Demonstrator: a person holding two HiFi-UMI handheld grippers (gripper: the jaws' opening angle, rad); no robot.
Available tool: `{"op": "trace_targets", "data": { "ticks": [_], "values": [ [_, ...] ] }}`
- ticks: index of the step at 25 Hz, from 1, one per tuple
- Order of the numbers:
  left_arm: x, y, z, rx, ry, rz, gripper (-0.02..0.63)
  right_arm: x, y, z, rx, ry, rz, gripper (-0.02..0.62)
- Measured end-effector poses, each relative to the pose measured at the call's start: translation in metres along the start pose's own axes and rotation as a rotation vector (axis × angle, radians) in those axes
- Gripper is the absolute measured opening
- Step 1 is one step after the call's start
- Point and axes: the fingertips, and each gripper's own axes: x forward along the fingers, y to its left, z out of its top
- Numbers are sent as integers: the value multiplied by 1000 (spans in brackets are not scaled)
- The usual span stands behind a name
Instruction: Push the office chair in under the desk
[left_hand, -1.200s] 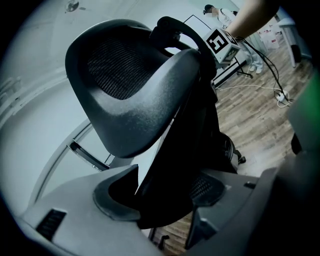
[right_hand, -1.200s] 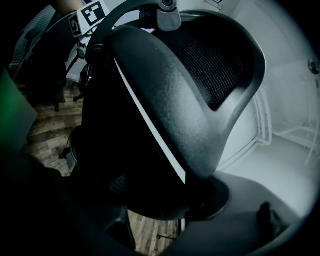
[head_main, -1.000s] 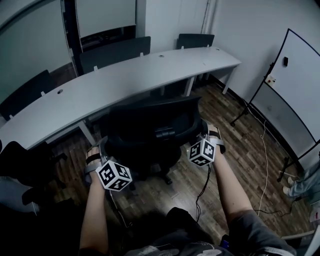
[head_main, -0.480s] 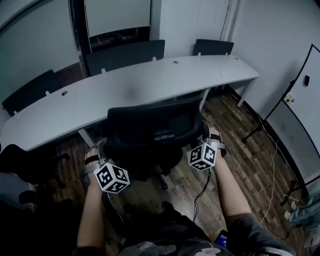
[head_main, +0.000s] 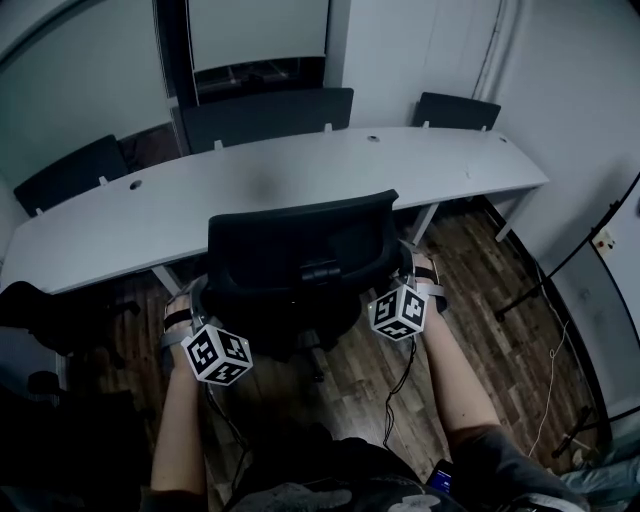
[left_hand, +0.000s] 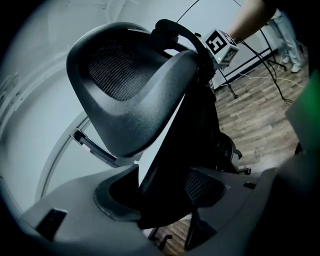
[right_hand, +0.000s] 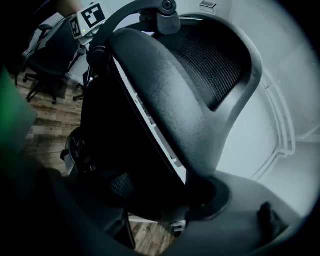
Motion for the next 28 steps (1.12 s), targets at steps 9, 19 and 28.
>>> {"op": "trace_targets", "data": {
  "ticks": [9,19,28],
  "values": [
    [62,34,25,-34,66,15,278,84,-44,-1,-17,-44,45,302],
    [81,29,18,-35,58,59,278,109,-37,-3,-27,-77,24,302],
    [93,25,14,-29,60,69,278,122,-33,-6,-25,-93,3,302]
  ]
}}
